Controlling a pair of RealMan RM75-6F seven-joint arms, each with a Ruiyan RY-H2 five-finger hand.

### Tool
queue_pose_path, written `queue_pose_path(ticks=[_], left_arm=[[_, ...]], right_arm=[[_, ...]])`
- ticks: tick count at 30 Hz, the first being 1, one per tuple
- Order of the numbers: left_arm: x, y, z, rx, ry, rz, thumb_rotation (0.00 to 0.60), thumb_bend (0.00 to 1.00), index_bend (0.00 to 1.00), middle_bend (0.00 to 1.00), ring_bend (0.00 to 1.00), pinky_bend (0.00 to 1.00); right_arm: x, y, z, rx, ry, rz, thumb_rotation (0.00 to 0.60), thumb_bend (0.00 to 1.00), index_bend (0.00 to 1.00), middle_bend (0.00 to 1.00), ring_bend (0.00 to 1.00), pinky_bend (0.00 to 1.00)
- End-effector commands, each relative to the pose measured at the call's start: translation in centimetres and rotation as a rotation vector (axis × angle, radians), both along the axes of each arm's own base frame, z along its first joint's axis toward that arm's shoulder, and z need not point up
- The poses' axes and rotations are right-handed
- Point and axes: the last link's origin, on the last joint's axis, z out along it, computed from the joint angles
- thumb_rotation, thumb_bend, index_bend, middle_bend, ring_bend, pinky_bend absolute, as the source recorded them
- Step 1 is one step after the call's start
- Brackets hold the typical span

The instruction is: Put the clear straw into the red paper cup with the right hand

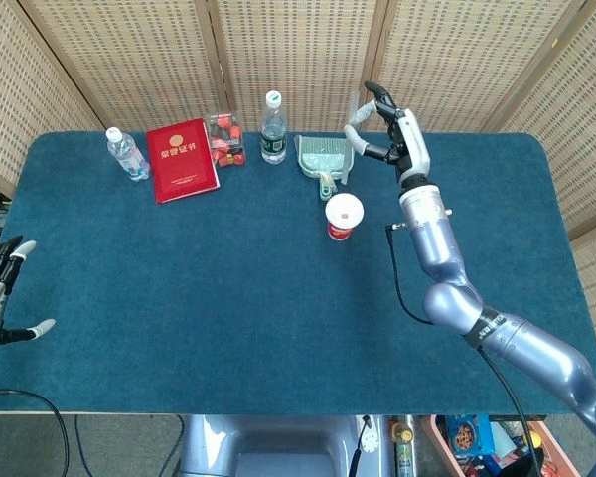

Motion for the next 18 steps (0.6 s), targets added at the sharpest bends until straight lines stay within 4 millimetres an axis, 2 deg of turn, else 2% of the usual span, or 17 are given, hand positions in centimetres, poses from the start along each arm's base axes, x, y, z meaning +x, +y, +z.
queue_pose_path(ticks=[1,9,14,18], left_arm=[[0.0,0.0,-0.1,-0.003,-0.003,0.004,0.600,0.00,0.00,0.00,0.00,0.00],[0.0,0.0,-0.3,-0.012,0.005,0.001,0.600,0.00,0.00,0.00,0.00,0.00],[0.0,0.0,-0.2,-0.013,0.004,-0.002,0.600,0.00,0.00,0.00,0.00,0.00],[0.1,-0.1,-0.1,-0.013,0.006,-0.005,0.600,0.00,0.00,0.00,0.00,0.00]], right_arm=[[-0.1,-0.5,-2.1,0.043,0.014,-0.021,0.600,0.52,0.67,0.15,0.00,0.00],[-1.8,0.2,-5.1,0.083,0.101,-0.039,0.600,0.52,0.67,0.15,0.00,0.00],[-2.8,0.4,-5.9,0.094,0.117,-0.056,0.600,0.52,0.67,0.15,0.00,0.00],[-2.8,0.3,-6.1,0.090,0.126,-0.062,0.600,0.52,0.67,0.15,0.00,0.00]])
